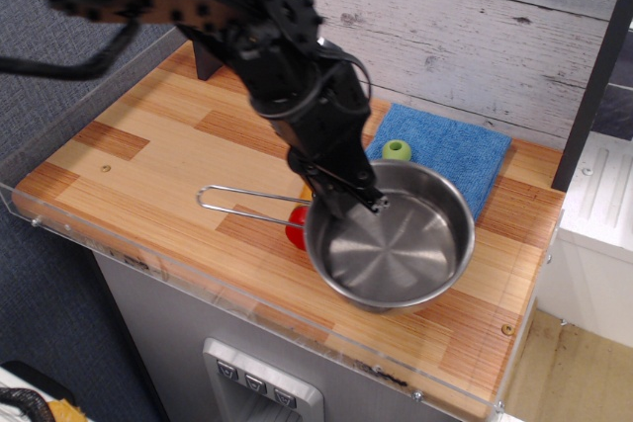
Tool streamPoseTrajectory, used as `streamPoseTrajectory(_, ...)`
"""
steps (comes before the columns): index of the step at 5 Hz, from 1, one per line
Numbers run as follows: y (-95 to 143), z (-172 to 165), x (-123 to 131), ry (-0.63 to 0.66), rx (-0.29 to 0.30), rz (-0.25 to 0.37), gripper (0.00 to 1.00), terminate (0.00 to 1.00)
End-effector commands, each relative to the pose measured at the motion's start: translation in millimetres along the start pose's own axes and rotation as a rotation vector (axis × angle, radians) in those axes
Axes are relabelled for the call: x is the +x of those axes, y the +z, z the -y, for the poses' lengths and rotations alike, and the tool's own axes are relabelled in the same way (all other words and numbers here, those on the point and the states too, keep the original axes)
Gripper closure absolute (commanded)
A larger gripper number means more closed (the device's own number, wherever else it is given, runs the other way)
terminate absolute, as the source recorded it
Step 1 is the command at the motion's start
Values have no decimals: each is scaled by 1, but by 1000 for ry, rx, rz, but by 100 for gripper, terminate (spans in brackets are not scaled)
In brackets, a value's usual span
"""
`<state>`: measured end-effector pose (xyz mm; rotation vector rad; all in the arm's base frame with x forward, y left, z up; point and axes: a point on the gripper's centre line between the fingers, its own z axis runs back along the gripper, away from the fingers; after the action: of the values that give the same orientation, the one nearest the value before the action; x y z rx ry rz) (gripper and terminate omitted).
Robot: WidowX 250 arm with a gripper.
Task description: Move the pot to the bottom right of the table
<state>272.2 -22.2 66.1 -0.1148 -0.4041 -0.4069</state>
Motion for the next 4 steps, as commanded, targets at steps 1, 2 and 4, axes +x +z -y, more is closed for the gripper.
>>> streamPoseTrajectory(1, -19, -6, 8, -5, 24, 3, 100, 0)
streamPoseTrajectory(2, -36, 1, 3, -24, -2, -49, 100, 0)
streamPoseTrajectory(4, -42, -1, -1, -41, -9, -123, 0, 0)
